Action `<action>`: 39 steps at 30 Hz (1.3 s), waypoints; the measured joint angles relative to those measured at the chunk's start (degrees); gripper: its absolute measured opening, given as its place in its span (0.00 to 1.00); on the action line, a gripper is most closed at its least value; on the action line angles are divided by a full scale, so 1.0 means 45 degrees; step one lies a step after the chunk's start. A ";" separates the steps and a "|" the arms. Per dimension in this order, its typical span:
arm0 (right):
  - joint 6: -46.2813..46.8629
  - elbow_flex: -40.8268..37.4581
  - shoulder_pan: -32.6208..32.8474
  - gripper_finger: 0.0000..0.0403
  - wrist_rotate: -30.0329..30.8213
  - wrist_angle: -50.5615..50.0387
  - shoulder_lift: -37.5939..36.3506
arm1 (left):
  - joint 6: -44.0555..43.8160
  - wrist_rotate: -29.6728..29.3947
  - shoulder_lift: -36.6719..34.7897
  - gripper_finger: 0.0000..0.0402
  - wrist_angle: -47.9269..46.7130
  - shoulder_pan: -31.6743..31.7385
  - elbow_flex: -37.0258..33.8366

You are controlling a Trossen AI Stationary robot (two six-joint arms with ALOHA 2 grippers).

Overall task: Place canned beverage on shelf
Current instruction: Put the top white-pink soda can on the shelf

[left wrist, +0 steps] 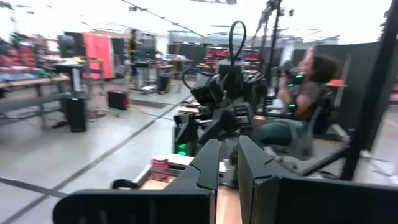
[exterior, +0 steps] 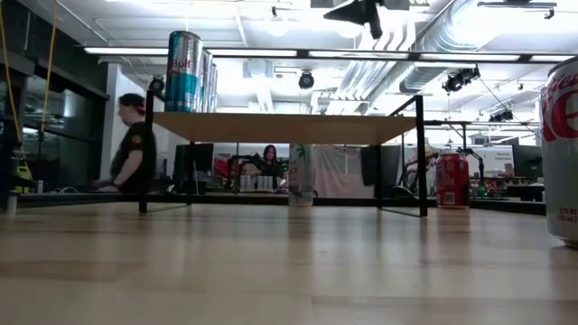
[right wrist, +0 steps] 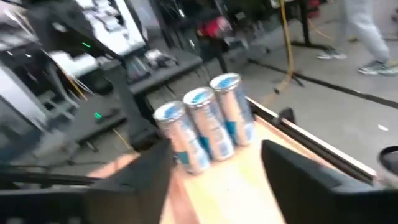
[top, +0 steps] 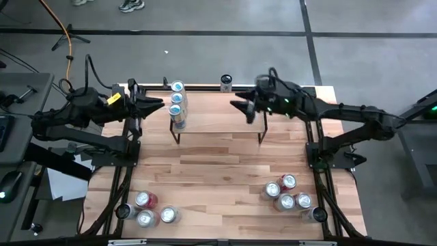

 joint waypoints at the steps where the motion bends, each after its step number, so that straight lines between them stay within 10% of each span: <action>1: -0.0137 0.0697 -0.0181 0.66 0.0001 -0.0731 0.0467 | 0.0119 -0.0159 -0.0008 0.00 0.0000 0.0000 0.0000; 8: -0.0241 0.6436 -0.2130 0.79 0.3502 -0.5499 0.4621 | 0.0388 -0.0286 -0.0439 0.00 -0.0068 0.0000 0.0000; 19: 0.5096 1.3687 -0.4623 0.80 0.1781 -1.1509 1.0673 | 0.0307 -0.0281 -0.0979 0.00 -0.0572 0.0000 0.0000; 39: 0.5987 1.4621 -0.4419 0.80 0.2370 -1.3210 1.2862 | 0.0317 -0.0523 -0.0991 0.00 -0.0675 0.0000 0.0000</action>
